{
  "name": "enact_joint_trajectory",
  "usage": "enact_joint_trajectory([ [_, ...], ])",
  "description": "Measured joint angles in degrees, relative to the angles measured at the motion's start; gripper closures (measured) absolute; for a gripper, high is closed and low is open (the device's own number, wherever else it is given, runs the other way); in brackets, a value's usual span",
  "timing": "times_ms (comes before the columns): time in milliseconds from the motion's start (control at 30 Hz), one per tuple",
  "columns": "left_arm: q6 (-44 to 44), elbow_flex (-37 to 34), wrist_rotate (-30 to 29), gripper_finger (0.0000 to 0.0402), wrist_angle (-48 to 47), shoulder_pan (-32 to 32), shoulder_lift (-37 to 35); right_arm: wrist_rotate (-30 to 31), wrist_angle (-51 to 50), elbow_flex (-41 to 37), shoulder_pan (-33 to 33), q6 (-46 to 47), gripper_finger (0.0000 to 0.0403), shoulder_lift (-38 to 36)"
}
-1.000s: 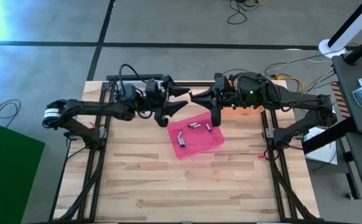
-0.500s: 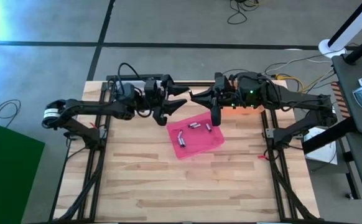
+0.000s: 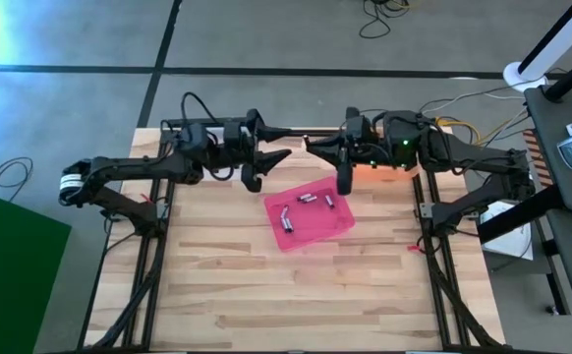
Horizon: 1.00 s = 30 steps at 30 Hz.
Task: Sort batteries
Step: Put the black battery into the transparent bin
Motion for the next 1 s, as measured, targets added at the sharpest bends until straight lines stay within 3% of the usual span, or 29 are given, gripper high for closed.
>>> enact_joint_trajectory([
  [333, 1.1, 0.0, 0.6, 0.013, 2.0, 0.5, 0.0, 0.6, 3.1, -0.4, 0.0, -5.3, 0.0383, -0.3],
  [500, 2.6, 0.0, 2.0, 0.0107, -0.1, 0.6, -0.1, 0.6, 4.2, -5.2, -0.2, -8.4, 0.0383, -1.7],
  [733, 1.4, -0.7, 2.1, 0.0113, -4.3, -0.1, 1.6, 0.5, 17.4, -16.0, -0.8, -9.8, 0.0383, -2.2],
  [1000, 1.5, -1.5, 2.2, 0.0128, -2.7, -0.6, 1.8, 0.4, 18.3, -16.8, -1.4, -8.6, 0.0383, -3.4],
])
